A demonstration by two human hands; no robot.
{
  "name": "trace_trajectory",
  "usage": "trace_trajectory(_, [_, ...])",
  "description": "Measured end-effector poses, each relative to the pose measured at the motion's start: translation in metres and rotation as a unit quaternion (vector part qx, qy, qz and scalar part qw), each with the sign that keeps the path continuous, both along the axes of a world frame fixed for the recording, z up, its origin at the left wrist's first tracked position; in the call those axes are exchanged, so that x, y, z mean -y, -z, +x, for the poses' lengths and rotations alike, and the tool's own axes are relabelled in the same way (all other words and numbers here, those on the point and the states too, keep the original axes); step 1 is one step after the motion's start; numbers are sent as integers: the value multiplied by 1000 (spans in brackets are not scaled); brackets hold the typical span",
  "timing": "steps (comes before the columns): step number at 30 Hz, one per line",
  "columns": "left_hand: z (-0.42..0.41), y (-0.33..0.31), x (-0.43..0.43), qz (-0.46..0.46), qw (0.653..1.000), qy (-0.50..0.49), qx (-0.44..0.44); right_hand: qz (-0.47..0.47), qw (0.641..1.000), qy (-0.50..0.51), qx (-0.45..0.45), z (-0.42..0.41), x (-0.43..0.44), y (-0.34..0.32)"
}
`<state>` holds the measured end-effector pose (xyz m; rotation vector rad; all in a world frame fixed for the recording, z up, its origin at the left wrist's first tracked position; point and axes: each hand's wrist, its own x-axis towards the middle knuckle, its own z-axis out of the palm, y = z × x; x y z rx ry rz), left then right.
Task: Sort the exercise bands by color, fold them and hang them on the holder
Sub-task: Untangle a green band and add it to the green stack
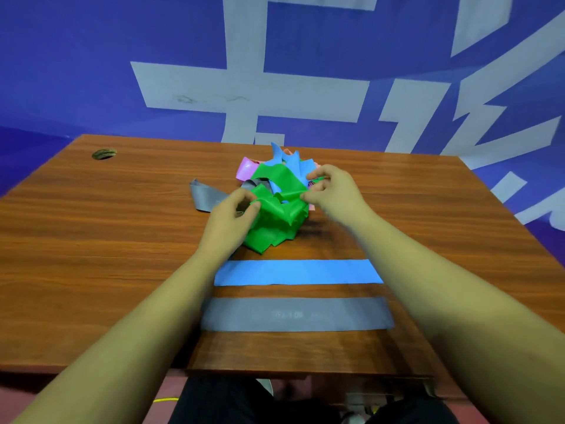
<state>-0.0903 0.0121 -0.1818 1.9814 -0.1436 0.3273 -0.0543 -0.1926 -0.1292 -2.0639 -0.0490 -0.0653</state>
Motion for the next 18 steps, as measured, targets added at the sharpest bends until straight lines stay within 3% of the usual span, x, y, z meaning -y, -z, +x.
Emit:
trace_trajectory(3, [3,-28,4,-97,995,11,24,97,995,9,1,-5,-3,-33])
trace_trajectory(8, [5,-80,9,-129,989,6,72,236,972,22,3,-18,-3,-81])
trace_trajectory(14, [-6,-131,24,-81,992,-5,99,215,975,50,38,-30,12,-102])
trace_trajectory(18, [-17,-153,36,-97,991,22,92,228,973,-16,28,-46,24,-110])
